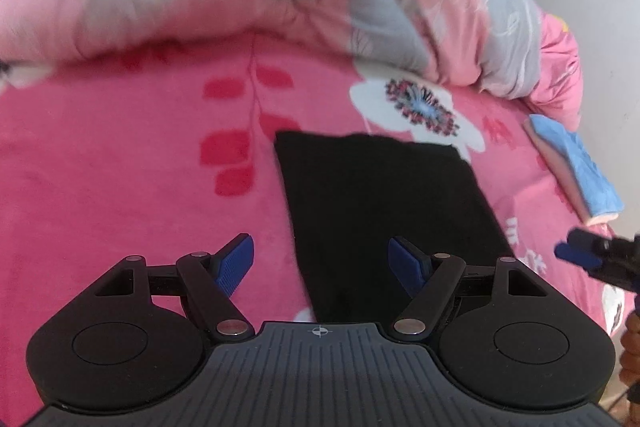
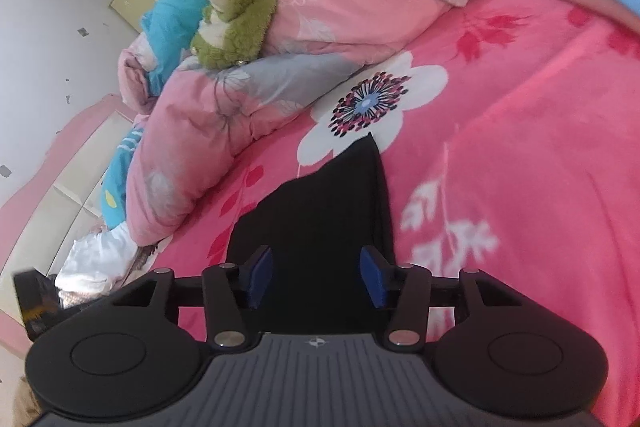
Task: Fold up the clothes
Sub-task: 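Move the left tool to the T-shirt end and close on it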
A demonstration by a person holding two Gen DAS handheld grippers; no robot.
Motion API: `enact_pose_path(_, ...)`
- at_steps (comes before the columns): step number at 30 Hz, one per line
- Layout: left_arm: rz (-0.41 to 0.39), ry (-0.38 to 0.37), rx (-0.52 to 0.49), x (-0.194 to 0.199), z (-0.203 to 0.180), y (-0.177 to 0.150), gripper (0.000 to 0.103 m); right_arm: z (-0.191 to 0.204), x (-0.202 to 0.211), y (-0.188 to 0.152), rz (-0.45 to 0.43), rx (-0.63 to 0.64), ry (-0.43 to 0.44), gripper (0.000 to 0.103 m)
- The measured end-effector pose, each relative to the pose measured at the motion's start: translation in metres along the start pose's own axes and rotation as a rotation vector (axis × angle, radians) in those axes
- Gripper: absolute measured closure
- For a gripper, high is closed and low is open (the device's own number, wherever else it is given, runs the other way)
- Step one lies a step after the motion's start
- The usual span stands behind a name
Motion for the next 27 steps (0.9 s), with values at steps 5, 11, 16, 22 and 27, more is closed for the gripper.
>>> enact_pose_path(5,0.004,-0.029,0.085,-0.009,0.016,0.008,0.029,-0.004,-0.04,0.027,0.033,-0.017,-0.003,0.05)
enact_pose_path(11,0.008,-0.053,0.027,-0.018,0.013,0.002,0.029,0.0,-0.06,0.044,0.008,-0.037,0.01,0.05)
enact_pose_path(16,0.0,-0.032,-0.034,-0.034,0.013,-0.002,0.029,-0.007,-0.073,0.038,0.015,-0.092,0.031,0.049)
enact_pose_path(22,-0.024,-0.062,-0.055,-0.052,0.017,0.009,0.029,-0.04,-0.115,0.045,0.068,-0.108,-0.058,0.05)
enact_pose_path(27,-0.062,-0.127,-0.057,-0.07,0.024,0.017,0.032,-0.054,-0.134,0.061,0.126,-0.084,0.033,0.049)
Point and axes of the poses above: each gripper's, at about its wrist camera, not at the fingertips, and x roughly against the way its jaws point, z to its left, y to its top, the point moved 1 cm from there along -x, roughly the way its jaws point, and after that the axes turned 6 degrees about -x, right-handed, at the moved point
